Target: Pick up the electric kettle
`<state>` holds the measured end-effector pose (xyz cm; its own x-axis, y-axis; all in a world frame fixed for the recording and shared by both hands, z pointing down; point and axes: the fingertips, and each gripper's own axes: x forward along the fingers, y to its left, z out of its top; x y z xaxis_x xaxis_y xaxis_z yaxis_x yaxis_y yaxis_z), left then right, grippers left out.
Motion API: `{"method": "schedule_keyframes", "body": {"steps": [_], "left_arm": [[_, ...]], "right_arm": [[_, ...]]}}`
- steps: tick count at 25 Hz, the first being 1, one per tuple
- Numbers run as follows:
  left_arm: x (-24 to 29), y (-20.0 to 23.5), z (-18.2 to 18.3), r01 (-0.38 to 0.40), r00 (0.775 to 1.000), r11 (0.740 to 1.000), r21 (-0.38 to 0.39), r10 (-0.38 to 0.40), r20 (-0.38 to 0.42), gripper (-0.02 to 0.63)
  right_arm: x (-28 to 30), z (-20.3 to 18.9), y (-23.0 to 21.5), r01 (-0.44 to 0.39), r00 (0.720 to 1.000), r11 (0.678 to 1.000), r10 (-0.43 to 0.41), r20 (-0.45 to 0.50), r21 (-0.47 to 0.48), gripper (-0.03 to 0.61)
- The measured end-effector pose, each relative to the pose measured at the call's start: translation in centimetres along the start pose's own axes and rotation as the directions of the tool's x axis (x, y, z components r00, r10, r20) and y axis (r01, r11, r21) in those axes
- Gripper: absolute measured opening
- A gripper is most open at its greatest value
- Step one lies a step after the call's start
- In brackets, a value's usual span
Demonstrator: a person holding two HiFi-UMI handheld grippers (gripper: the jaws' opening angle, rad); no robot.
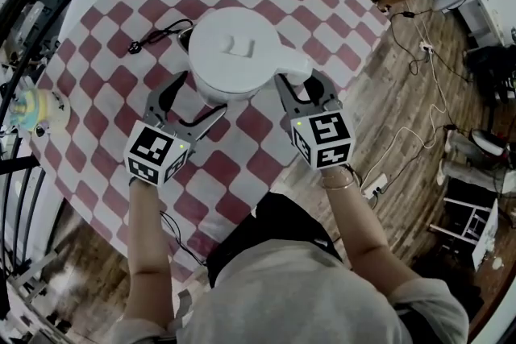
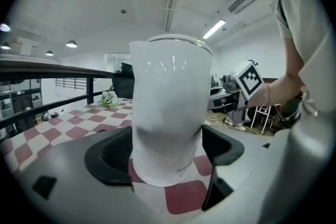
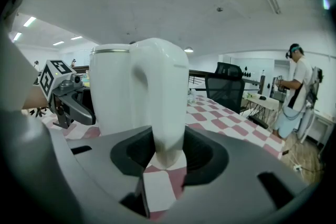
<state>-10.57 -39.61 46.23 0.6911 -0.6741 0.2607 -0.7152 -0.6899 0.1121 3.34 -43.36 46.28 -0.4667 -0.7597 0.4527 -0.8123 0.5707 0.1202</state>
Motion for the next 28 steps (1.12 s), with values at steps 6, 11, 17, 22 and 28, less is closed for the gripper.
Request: {"method": "schedule_keyframes", "body": {"steps": [6, 11, 17, 22, 28], "left_arm": [[0.7, -0.1, 0.2, 0.071, 0.997, 0.997, 0.004, -0.071, -0.016, 0.413], [0.8, -0.1, 0.3, 0.059, 0.998, 0.998, 0.005, -0.059, -0.002, 0.413], [0.8, -0.4, 0.5, 0.03, 1.0, 1.0, 0.01, -0.03, 0.001, 0.411], [0.6, -0.4, 0.8, 0.01, 1.0, 1.0, -0.001, -0.01, 0.024, 0.411], [-0.1, -0.4, 2.7, -0.007, 0.998, 1.0, -0.005, 0.008, 0.064, 0.411]], "right_arm": [[0.6, 0.2, -0.4, -0.02, 1.0, 1.0, 0.02, 0.004, -0.021, 0.146], [0.7, 0.2, -0.4, -0.028, 0.999, 1.0, 0.028, 0.017, 0.009, 0.143], [0.7, 0.2, -0.6, -0.026, 1.0, 0.997, 0.025, 0.019, 0.067, 0.143], [0.6, 0.9, -0.7, -0.038, 0.999, 0.996, 0.036, 0.024, 0.084, 0.149], [0.0, 3.1, -1.1, -0.044, 0.997, 0.996, 0.038, 0.071, 0.08, 0.149]]}}
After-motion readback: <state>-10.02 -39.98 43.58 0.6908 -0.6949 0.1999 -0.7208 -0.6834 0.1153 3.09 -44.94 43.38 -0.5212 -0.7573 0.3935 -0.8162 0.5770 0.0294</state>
